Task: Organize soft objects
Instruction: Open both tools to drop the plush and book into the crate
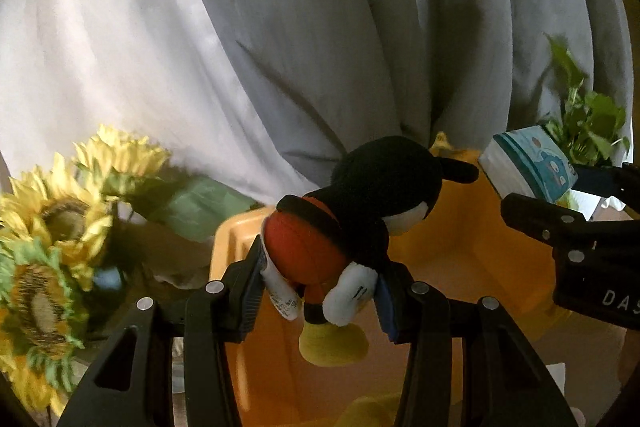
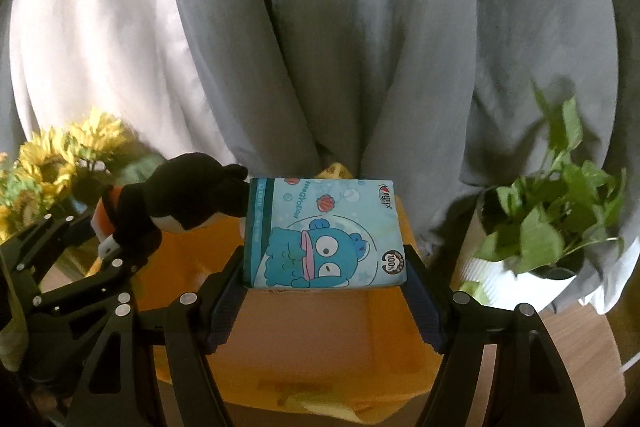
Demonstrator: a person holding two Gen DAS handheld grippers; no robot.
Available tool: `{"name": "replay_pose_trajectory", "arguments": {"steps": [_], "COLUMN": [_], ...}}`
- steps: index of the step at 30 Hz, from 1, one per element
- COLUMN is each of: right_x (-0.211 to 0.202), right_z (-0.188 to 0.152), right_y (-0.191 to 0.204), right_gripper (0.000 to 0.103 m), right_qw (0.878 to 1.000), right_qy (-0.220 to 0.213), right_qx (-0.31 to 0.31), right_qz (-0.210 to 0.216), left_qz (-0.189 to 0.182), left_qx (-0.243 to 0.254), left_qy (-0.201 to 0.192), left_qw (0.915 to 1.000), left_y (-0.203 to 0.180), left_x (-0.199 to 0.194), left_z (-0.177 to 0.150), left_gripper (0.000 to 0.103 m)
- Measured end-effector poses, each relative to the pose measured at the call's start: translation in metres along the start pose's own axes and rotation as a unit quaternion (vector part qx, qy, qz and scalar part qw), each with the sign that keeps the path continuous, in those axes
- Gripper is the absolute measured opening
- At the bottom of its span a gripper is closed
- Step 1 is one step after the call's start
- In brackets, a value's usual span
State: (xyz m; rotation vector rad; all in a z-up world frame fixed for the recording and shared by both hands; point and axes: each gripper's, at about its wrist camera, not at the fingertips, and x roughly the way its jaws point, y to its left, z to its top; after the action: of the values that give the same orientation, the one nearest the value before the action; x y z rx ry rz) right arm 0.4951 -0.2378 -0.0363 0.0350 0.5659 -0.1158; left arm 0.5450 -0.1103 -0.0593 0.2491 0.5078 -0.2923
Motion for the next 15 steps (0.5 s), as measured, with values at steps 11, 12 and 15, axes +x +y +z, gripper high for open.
{"name": "replay_pose_trajectory", "arguments": {"steps": [11, 12, 15], "right_x": [0.032, 0.031, 0.027], "right_z": [-0.003, -0.003, -0.001], "right_y": [0.0, -0.002, -0.004], "right_gripper": [0.077, 0.083, 0.086], "right_qw": [0.999, 1.0, 1.0], "right_qy": [0.032, 0.03, 0.027], "right_qx": [-0.001, 0.004, 0.014], "right_qz": [0.007, 0.007, 0.005], "left_qz": [0.025, 0.029, 0.036], "left_qx": [0.01, 0.01, 0.009], "left_qy": [0.0, -0.002, -0.004], "left_qw": [0.9996, 0.9995, 0.9993], "left_y": [-0.001, -0.001, -0.001], "left_x": [0.01, 0.008, 0.002], "left_z": [-0.005, -0.004, -0.004], "left_gripper": [0.082, 0.083, 0.086]}}
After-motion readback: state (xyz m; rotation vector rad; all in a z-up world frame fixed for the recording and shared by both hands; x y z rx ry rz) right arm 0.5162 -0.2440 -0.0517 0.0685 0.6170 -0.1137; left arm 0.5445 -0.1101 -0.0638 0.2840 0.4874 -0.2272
